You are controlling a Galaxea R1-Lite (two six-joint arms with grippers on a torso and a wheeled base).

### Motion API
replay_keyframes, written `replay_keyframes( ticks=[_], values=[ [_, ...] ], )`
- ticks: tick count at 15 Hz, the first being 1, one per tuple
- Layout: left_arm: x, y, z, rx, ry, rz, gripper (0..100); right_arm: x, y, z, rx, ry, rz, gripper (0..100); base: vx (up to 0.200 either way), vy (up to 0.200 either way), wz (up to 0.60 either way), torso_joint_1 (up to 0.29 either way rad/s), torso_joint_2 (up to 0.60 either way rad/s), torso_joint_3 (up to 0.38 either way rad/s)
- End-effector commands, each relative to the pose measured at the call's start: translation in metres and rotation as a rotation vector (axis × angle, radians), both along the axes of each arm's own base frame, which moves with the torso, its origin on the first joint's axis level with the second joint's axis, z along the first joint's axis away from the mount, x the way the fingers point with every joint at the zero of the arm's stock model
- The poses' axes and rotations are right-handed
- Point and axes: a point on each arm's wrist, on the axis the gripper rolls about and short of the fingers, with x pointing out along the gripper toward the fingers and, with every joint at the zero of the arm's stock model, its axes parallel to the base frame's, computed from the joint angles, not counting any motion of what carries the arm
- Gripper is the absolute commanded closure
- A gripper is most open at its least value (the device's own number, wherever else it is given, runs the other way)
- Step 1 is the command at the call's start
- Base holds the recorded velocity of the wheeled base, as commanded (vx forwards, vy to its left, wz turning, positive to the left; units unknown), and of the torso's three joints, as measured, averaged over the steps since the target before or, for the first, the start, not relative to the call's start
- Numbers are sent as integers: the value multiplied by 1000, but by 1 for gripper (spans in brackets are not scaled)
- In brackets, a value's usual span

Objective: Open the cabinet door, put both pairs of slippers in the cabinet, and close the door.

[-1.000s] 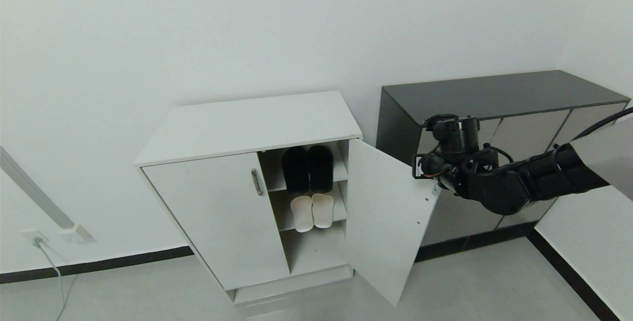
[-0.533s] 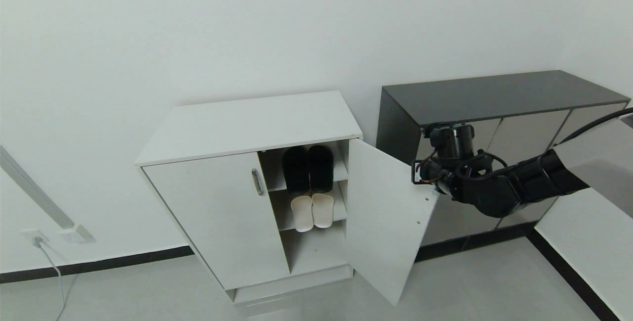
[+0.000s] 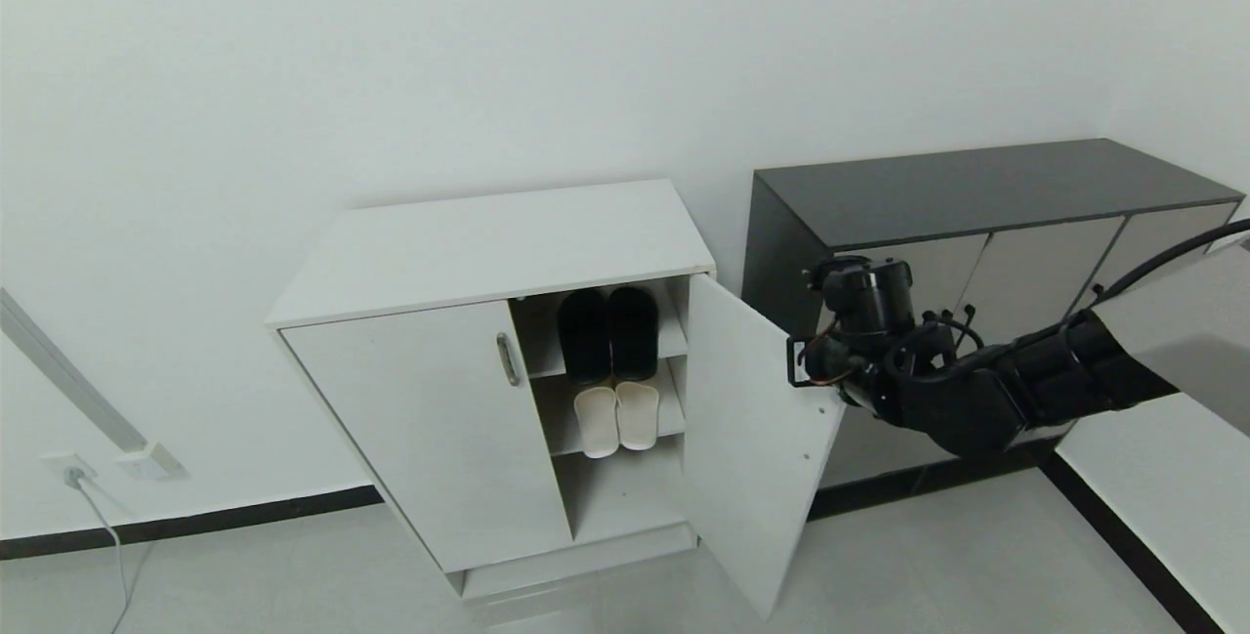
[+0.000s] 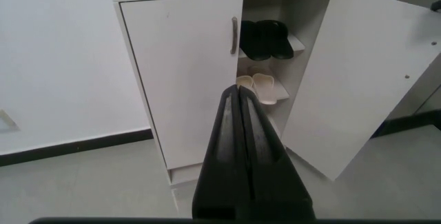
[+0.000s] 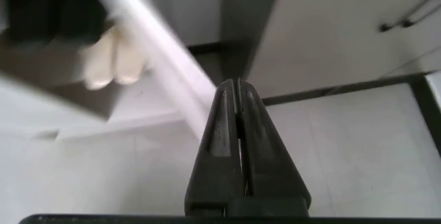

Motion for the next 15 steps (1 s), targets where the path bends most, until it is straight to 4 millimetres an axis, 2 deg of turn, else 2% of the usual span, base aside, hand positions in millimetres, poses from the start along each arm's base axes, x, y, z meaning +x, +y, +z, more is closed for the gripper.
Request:
replay_keyframes(
  ticks=[1, 2, 5, 15],
  values=[
    [0, 0, 0, 0, 1, 1, 100, -19, 12, 12, 9, -16, 51, 100, 0, 0, 0, 0, 0, 0],
    [0, 0, 0, 0, 1, 1, 100, -46, 31, 27, 31, -41, 131, 100, 0, 0, 0, 0, 0, 0],
    [0, 0, 0, 0, 1, 1, 100, -72, 41, 43, 51, -69, 195, 100, 0, 0, 0, 0, 0, 0],
    [0, 0, 0, 0, 1, 1, 100, -87, 34, 21, 50, -73, 294, 100, 0, 0, 0, 0, 0, 0]
  ],
)
